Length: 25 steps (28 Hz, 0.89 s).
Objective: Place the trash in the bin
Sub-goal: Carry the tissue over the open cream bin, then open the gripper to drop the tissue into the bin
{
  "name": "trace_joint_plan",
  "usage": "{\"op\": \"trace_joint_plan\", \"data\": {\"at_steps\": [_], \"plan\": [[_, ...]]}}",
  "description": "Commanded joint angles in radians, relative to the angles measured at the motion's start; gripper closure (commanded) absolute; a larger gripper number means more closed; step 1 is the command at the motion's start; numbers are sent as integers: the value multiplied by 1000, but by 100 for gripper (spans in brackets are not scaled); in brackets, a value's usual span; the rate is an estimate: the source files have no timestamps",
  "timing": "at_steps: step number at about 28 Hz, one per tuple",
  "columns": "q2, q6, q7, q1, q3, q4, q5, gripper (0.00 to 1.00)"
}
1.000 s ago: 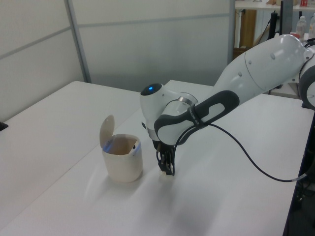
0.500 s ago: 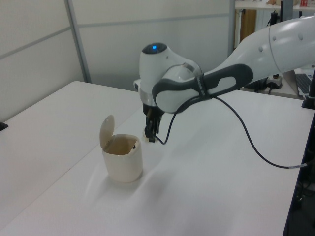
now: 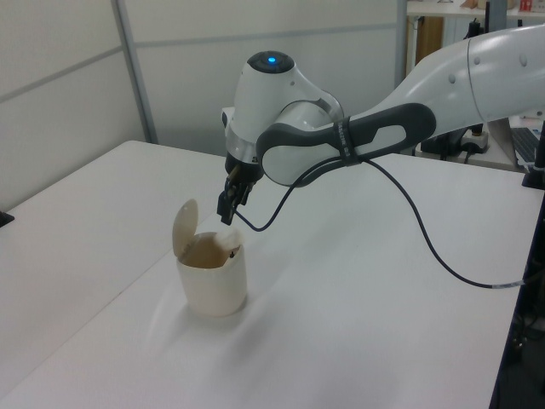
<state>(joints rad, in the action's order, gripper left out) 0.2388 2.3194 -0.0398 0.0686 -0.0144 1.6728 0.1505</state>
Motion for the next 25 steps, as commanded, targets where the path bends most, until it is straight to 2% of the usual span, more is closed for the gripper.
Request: {"op": "trace_joint_plan", "data": {"at_steps": [1, 6, 11, 17, 25], "plan": [[14, 29, -72, 2, -2, -5, 18, 0], [8, 12, -78, 0, -2, -5, 8, 0], [-7, -113, -89, 0, -1, -7, 9, 0], [-64, -302, -92, -6, 7, -7, 3, 0], [-179, -489, -91, -18, 17, -8, -74, 0]]}}
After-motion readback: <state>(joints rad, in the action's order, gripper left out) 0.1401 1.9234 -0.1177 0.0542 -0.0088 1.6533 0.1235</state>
